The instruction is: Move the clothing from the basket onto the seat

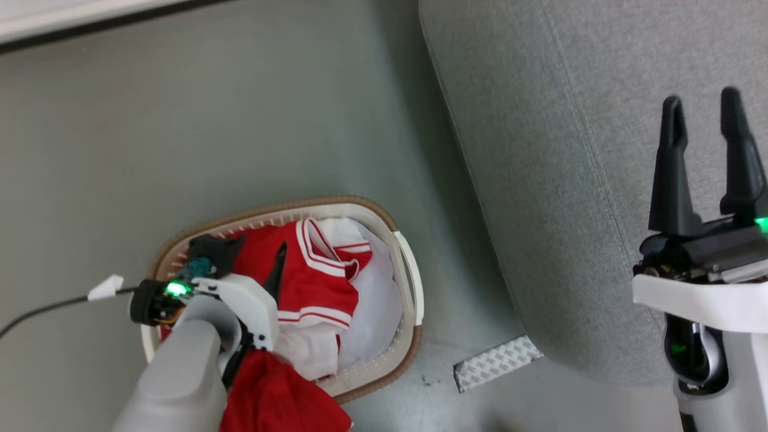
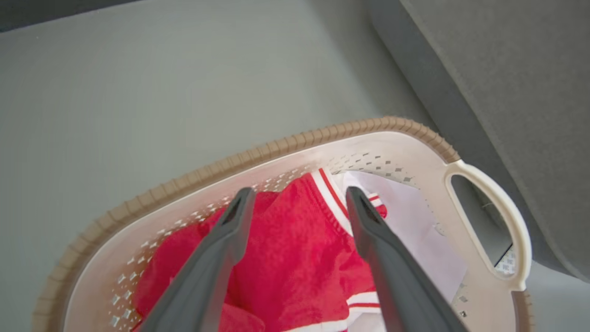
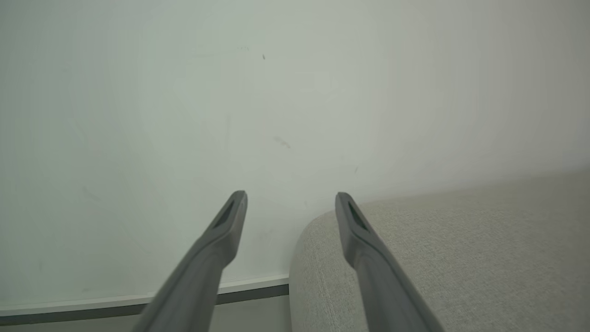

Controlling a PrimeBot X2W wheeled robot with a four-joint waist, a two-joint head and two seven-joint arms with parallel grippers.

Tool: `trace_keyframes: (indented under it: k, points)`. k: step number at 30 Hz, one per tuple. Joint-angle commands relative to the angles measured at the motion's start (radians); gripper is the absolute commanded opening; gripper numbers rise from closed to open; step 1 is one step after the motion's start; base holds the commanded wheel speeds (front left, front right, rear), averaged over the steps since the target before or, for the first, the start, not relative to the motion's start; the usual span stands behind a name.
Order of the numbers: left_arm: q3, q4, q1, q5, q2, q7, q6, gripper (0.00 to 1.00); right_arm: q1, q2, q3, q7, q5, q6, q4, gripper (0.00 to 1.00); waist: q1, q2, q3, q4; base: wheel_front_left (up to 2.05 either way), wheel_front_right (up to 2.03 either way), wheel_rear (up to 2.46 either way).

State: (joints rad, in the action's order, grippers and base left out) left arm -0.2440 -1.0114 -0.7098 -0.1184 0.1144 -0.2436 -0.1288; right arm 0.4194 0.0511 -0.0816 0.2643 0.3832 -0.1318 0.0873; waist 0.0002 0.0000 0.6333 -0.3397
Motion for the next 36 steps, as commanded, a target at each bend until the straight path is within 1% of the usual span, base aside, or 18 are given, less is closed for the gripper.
trace_keyframes:
  k: [1, 9, 16, 23, 30, 33, 34, 35, 36]
  points:
    - [-0.022, -0.031, -0.031, -0.010, 0.022, 0.015, -0.002, 1.00, 0.028, -0.001, 0.001, 0.000, 0.017, 0.002, 0.021, 1.00, -0.0002, 0.0000, 0.062, -0.029, 0.00, 0.00, 0.00]
    - [-0.116, -0.148, -0.121, -0.063, 0.038, 0.081, -0.002, 1.00, 0.076, -0.001, -0.003, 0.000, 0.048, 0.002, 0.080, 1.00, -0.0002, 0.0000, 0.154, -0.053, 0.00, 0.00, 0.00]
    - [-0.152, -0.209, -0.184, -0.080, 0.063, 0.134, -0.002, 1.00, 0.103, -0.001, -0.010, 0.000, 0.082, 0.002, 0.098, 1.00, -0.0002, 0.0000, 0.208, -0.077, 0.00, 0.00, 0.00]
    - [-0.200, -0.252, -0.227, -0.046, 0.062, 0.230, -0.003, 1.00, 0.117, -0.001, -0.027, 0.000, 0.101, 0.002, 0.105, 1.00, -0.0002, 0.0000, 0.246, -0.101, 0.00, 0.00, 0.00]
    - [-0.264, -0.272, -0.234, -0.003, 0.069, 0.386, 0.003, 1.00, 0.120, -0.001, -0.039, 0.000, 0.106, 0.002, 0.098, 1.00, -0.0002, 0.0000, 0.257, -0.109, 0.00, 0.00, 0.00]
    - [-0.272, -0.274, -0.238, -0.009, 0.072, 0.403, 0.001, 1.00, 0.122, -0.001, -0.042, 0.000, 0.102, 0.002, 0.094, 1.00, -0.0002, 0.0000, 0.257, -0.108, 0.00, 0.00, 0.00]
    - [-0.274, -0.272, -0.239, -0.013, 0.073, 0.391, 0.001, 0.59, 0.124, -0.001, -0.043, 0.000, 0.101, 0.002, 0.092, 1.00, -0.0002, 0.0000, 0.256, -0.109, 0.00, 0.00, 0.00]
    - [-0.274, -0.267, -0.238, -0.018, 0.076, 0.372, 0.000, 0.00, 0.125, -0.001, -0.044, 0.000, 0.098, 0.002, 0.088, 1.00, -0.0002, 0.0000, 0.251, -0.108, 0.00, 0.00, 0.00]
    - [-0.277, -0.266, -0.233, -0.019, 0.076, 0.362, 0.000, 0.00, 0.125, -0.001, -0.044, 0.000, 0.093, 0.002, 0.083, 1.00, -0.0002, 0.0000, 0.243, -0.106, 0.00, 0.00, 0.00]
